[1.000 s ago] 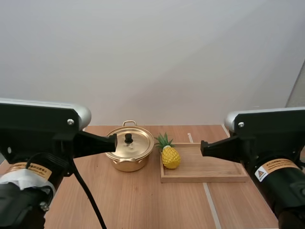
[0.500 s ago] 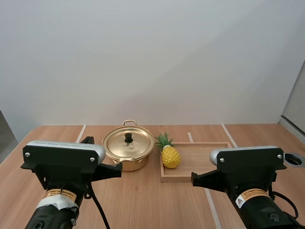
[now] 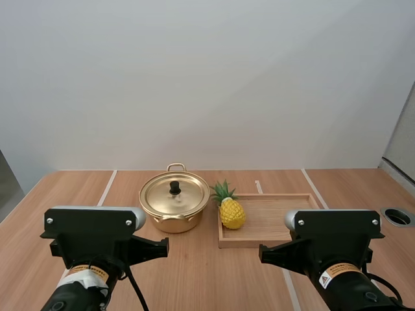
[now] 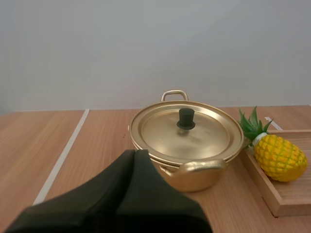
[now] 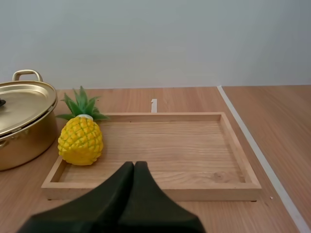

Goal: Open the pot, put the grape inside, and close it

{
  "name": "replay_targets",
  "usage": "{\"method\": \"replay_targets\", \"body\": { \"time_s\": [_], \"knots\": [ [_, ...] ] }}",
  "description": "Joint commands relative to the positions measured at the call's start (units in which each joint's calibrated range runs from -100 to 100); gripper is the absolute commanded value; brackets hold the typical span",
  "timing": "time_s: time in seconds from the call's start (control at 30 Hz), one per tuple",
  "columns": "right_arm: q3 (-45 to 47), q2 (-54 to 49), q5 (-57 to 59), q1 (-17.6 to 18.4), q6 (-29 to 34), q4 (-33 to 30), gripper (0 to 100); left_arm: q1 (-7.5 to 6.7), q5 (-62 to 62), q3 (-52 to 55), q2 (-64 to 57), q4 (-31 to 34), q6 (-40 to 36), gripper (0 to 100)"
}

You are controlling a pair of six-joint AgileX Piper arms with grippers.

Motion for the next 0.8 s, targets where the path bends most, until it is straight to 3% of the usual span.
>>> {"method": "replay_targets", "body": {
  "time_s": [0.0, 0.2, 0.77],
  "knots": [
    [0.0, -0.35, 0.02, -0.18, 0.08, 0.01, 0, 0.38, 0.66, 0.09, -0.2, -0.3, -1.12, 0],
    [0.0, -0.35, 0.02, -0.18, 0.08, 0.01, 0, 1.37, 3.48, 0.09, -0.2, -0.3, -2.1, 0],
    [0.0, -0.35, -0.14, -0.18, 0.08, 0.01, 0, 1.37, 3.13, 0.09, -0.2, -0.3, -2.23, 0]
  ]
}}
